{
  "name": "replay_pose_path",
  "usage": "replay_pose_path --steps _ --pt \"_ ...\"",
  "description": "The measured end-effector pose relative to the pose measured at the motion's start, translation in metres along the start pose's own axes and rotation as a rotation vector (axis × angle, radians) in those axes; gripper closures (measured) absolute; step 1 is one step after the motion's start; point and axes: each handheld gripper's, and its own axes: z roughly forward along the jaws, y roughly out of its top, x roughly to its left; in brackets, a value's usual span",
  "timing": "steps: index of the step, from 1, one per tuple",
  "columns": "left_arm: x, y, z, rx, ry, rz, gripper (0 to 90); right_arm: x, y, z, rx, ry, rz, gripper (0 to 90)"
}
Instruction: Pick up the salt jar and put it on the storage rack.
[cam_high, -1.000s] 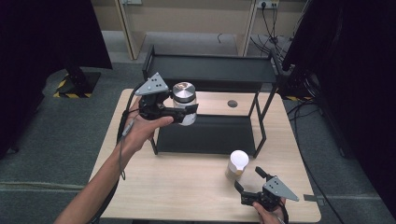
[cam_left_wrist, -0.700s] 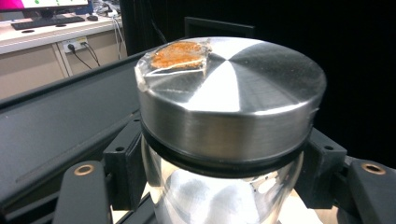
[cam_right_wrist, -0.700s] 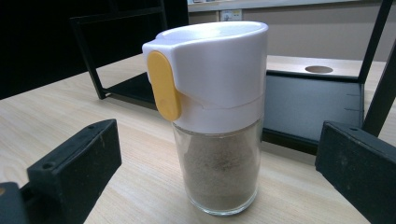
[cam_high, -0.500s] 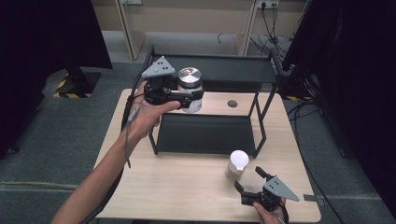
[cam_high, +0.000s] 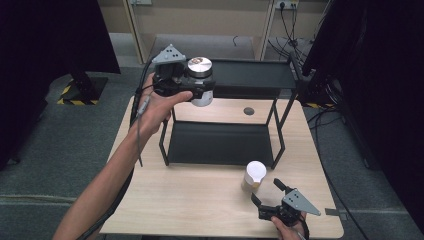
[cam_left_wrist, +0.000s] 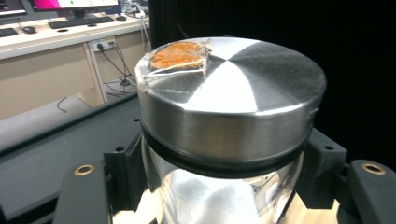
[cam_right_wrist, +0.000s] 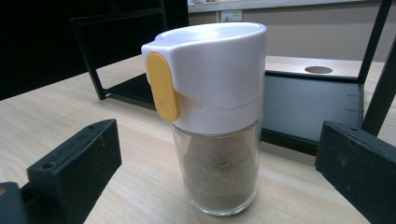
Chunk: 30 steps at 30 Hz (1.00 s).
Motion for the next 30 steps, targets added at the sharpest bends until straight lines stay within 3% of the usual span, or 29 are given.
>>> replay_pose_path --steps 13,25,26,27,30 --pt "0.002 0.020 0.008 -0.009 0.085 -0.002 31.2 0.000 0.000 0.000 -0.001 0.001 0.000 0.5" --pt "0.005 0.023 0.022 -0.006 0.135 -0.022 31.2 0.000 0.000 0.000 -0.002 0.004 -0.002 0.5" --pt "0.010 0.021 0.024 -0.022 0.120 0.000 31.2 0.000 0.000 0.000 -0.002 0.003 -0.001 0.5" --pt "0.005 0.023 0.025 -0.008 0.143 -0.030 31.2 0.000 0.000 0.000 -0.002 0.003 -0.001 0.5" --pt "0.007 0.023 0.029 -0.012 0.144 -0.018 31.2 0.000 0.000 0.000 -0.002 0.004 -0.002 0.5"
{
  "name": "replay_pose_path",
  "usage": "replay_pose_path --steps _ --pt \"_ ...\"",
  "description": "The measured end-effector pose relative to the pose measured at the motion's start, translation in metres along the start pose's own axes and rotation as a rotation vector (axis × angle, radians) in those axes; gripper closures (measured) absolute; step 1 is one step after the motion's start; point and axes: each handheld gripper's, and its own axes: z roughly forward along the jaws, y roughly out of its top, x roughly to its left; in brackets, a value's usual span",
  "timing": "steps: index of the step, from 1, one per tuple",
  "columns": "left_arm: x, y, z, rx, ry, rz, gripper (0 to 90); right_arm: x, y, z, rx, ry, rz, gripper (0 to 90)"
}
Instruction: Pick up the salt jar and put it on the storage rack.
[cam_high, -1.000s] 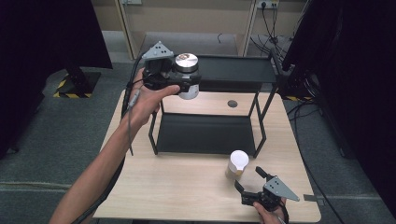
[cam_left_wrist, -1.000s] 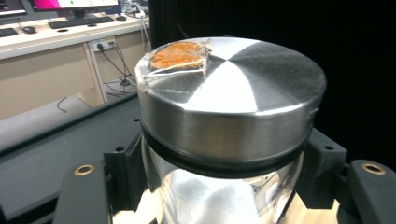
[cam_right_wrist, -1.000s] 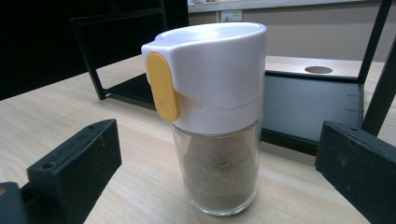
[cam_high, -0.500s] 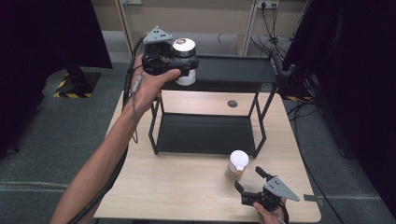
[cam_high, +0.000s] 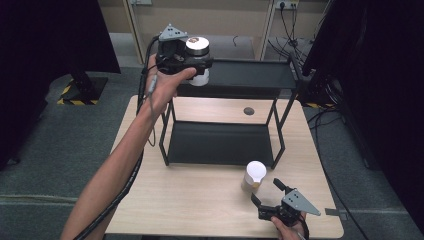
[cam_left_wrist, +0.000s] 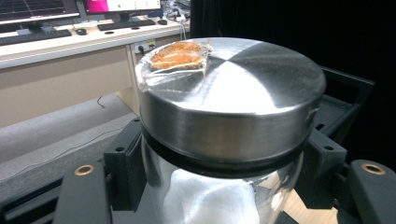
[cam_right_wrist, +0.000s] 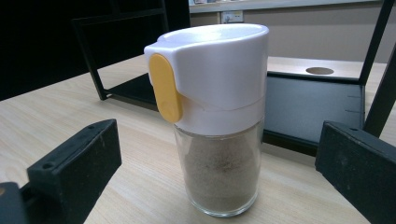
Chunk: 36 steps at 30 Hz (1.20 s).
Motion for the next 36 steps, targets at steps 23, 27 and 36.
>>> replay_pose_path --steps 23,27,36 --pt "-0.004 0.002 0.024 0.010 0.089 -0.049 31.2 0.000 0.000 -0.001 -0.005 0.003 0.005 0.5" --pt "-0.003 0.002 0.027 0.011 0.099 -0.050 31.2 0.000 0.000 -0.001 -0.005 0.004 0.006 0.5" --pt "-0.001 -0.002 0.034 0.027 0.121 -0.047 31.2 0.000 0.000 -0.001 -0.005 0.004 0.005 0.5"
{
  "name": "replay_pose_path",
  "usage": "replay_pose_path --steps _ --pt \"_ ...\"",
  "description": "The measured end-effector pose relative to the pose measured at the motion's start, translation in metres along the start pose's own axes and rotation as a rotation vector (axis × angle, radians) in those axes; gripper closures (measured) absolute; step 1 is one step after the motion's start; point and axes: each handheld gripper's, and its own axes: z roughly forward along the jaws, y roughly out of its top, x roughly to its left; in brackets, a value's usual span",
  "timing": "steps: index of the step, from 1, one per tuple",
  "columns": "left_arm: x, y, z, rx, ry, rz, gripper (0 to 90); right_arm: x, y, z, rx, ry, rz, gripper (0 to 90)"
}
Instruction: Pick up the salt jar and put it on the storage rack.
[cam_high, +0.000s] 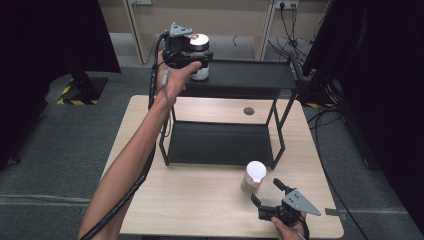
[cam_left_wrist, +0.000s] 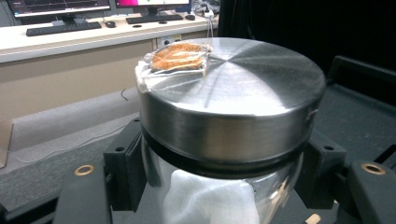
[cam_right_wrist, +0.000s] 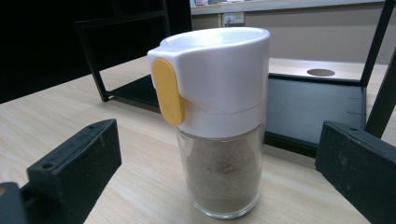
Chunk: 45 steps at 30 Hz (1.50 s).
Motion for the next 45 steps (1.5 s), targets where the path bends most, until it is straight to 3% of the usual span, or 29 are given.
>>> replay_pose_path --steps 10,19,23,26,39,45 --pt "0.004 -0.006 0.003 -0.008 0.016 -0.017 31.1 0.000 0.000 0.000 0.000 -0.001 0.001 0.5" --pt "0.005 -0.013 0.004 -0.027 0.024 0.001 30.6 0.000 0.000 0.000 0.001 -0.001 0.000 0.5" --pt "0.000 -0.012 0.001 -0.040 0.045 -0.026 11.7 0.000 0.000 0.000 0.001 -0.001 0.001 0.5" --pt "-0.004 -0.012 0.000 -0.046 0.060 -0.042 3.2 0.000 0.000 0.000 0.001 0.000 0.000 0.5" --pt "-0.008 -0.012 -0.008 -0.057 0.063 -0.079 0.4 0.001 0.000 0.001 0.003 0.000 -0.003 0.5" --pt "-0.013 -0.011 -0.015 -0.053 0.076 -0.074 0.5 0.001 0.000 0.001 0.005 -0.001 -0.001 0.5"
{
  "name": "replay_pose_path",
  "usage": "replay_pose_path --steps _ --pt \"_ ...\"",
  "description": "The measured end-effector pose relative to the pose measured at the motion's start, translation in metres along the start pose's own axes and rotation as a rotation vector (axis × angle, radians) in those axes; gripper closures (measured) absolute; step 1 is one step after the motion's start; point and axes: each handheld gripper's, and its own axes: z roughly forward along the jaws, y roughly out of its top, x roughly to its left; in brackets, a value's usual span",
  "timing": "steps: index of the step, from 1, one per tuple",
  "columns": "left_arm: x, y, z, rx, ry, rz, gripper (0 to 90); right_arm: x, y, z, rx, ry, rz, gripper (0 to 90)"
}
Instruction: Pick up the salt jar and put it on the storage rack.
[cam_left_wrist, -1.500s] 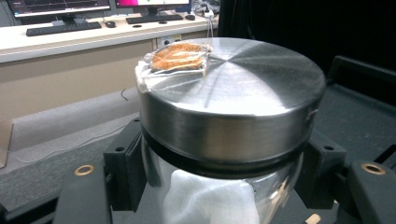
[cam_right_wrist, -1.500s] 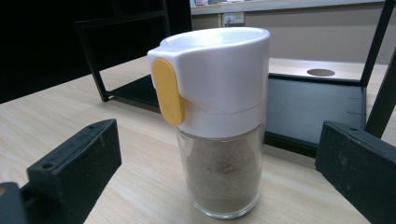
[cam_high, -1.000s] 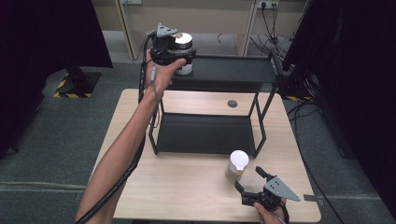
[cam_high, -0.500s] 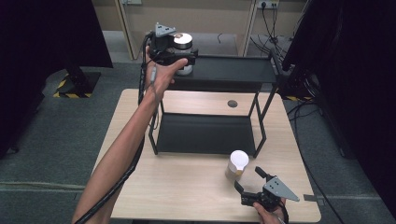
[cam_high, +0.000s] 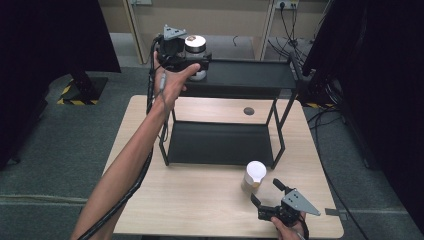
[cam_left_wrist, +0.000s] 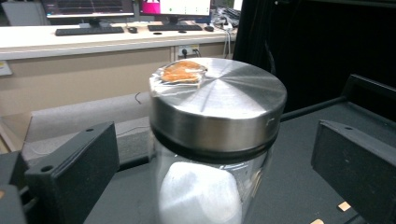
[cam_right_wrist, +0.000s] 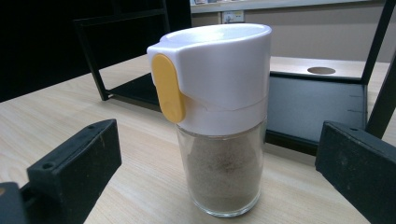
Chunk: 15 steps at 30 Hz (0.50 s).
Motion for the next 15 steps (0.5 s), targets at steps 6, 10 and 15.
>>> replay_pose_path --steps 6,10,15 --pt "0.005 -0.003 -0.005 -0.004 -0.036 0.007 0.5 0.000 0.000 0.000 0.002 0.001 -0.002 0.5" --pt "0.006 -0.007 -0.009 -0.009 -0.047 0.015 0.5 0.000 0.000 0.000 0.001 0.001 -0.001 0.5" --pt "0.009 -0.011 -0.016 -0.017 -0.070 0.019 0.5 0.000 0.000 0.000 0.002 0.001 -0.001 0.5"
